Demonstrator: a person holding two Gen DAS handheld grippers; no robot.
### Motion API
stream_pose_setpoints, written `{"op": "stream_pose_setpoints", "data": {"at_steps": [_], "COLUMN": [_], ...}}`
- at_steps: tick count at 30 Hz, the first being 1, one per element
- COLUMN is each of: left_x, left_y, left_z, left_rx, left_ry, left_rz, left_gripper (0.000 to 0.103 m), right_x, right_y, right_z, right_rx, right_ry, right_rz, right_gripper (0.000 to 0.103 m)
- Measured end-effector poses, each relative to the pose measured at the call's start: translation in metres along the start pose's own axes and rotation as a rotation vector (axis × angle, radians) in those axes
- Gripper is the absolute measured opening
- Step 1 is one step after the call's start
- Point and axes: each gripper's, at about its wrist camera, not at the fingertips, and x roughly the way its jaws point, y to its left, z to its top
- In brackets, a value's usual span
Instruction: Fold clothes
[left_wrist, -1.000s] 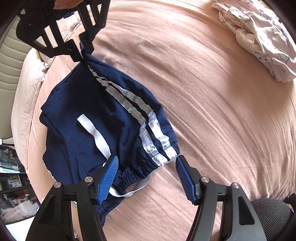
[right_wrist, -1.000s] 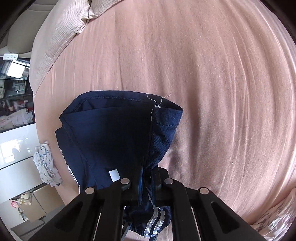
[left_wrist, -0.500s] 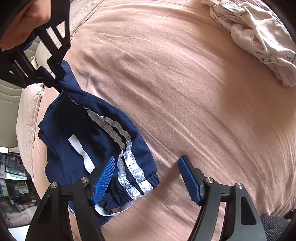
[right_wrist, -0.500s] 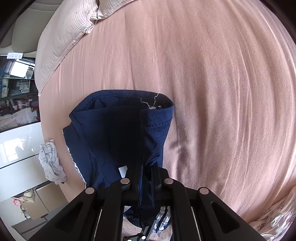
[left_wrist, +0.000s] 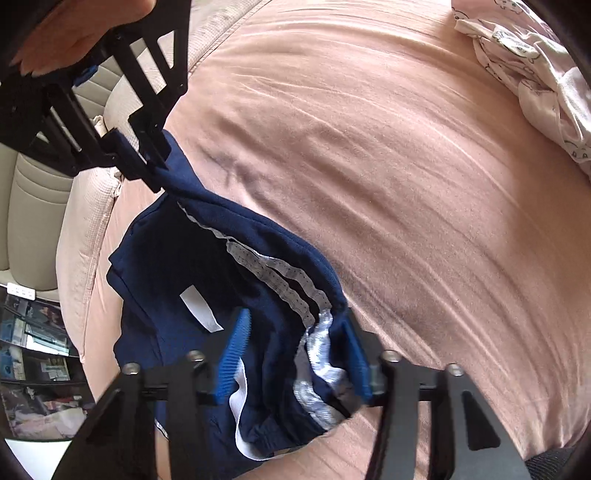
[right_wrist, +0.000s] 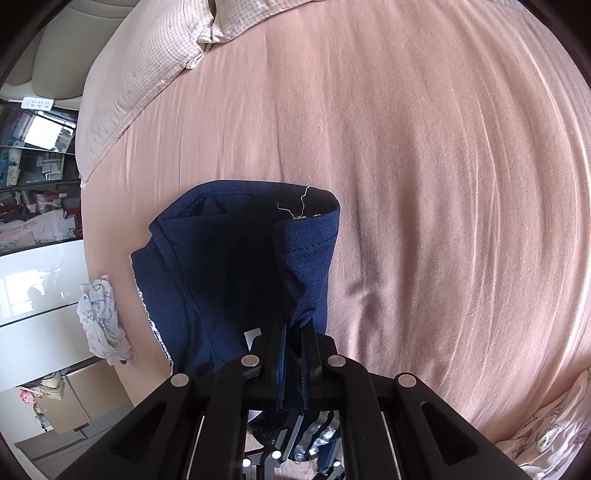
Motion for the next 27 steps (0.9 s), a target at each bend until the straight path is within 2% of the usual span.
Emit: {"op": "stream_pose_setpoints", "data": {"at_steps": [6,13,17,23,27], "left_x": [-0.001,-0.004,-0.023,-0.036,-0.038], "left_y": [0.003,0.020,0.011,0.006,0.018], "left_z": [-0.007,-0.014,-0.016,-0.032,-0.043], "left_rx": [-0.007,-0.077,-0.138,-0.188,-0.227], "left_ry": [-0.031,-0.054,-0.072,-0.077,-0.072], "left_rz": [-0.026,-0.097,-0.130,-0.143,-0.152], "left_gripper": [0.013,0.012,0.012,0.012,0.012], "right_x": [-0.001,-0.004,-0.007,-0.004,-0.004], "right_y": [0.005,0.020,0.031,0.051,0.067], "right_z": [0.000,-0.005,-0.009,-0.014,-0.018], "right_rx": [-0.012,-0.065,-0.099,-0.142,-0.168], "right_ry": [-0.006,-0.037,-0.060,-0.073,-0.078], "right_rz": [-0.025,-0.059,-0.079,-0.112,-0.122], "right_gripper": [0.004,0.004,0.004,0.004,0.004]}}
